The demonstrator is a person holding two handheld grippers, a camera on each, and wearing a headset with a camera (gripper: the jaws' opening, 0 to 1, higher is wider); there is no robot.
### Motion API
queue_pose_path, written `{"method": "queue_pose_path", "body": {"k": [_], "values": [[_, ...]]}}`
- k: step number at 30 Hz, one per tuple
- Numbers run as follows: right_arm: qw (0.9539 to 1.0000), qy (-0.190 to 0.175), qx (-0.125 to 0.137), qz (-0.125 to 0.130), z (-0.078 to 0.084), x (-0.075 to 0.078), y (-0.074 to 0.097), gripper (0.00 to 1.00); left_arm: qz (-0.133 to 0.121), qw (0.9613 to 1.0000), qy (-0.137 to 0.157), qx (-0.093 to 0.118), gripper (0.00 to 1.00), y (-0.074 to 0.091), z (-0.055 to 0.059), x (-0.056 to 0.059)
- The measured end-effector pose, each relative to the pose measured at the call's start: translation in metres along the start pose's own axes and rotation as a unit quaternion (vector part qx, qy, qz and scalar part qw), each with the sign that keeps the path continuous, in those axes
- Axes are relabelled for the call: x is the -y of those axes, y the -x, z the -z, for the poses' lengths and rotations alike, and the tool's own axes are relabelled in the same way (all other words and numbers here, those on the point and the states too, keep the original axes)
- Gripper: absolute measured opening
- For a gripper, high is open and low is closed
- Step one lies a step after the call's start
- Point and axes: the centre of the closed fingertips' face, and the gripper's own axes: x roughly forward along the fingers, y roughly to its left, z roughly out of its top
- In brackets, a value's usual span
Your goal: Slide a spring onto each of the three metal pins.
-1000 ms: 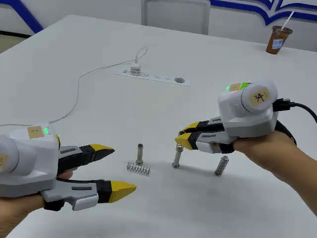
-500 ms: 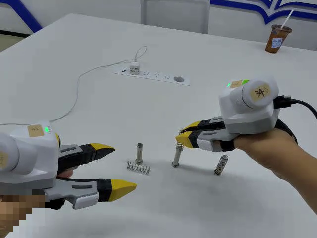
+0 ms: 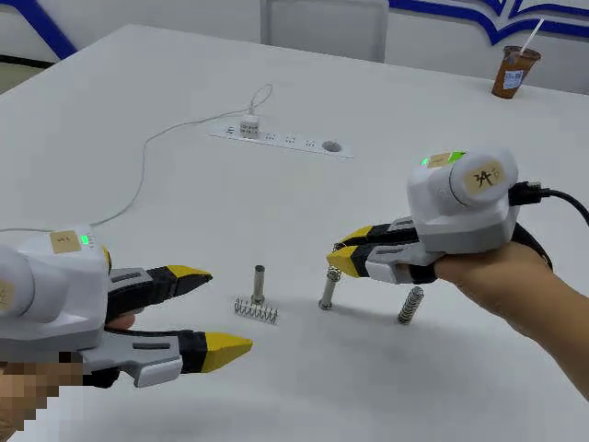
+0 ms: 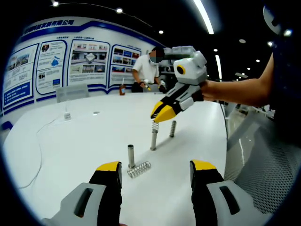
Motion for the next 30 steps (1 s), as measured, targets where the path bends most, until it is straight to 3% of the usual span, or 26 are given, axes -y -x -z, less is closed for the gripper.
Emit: {"method": "queue_pose_path", "body": {"k": [30], "values": [[0.9979,0.019,-0.063,0.0,0.037,-0.004,-0.026,0.12,-0.001,1.0,0.002,-0.004,0.6,0.0,0.0,0.002]]}}
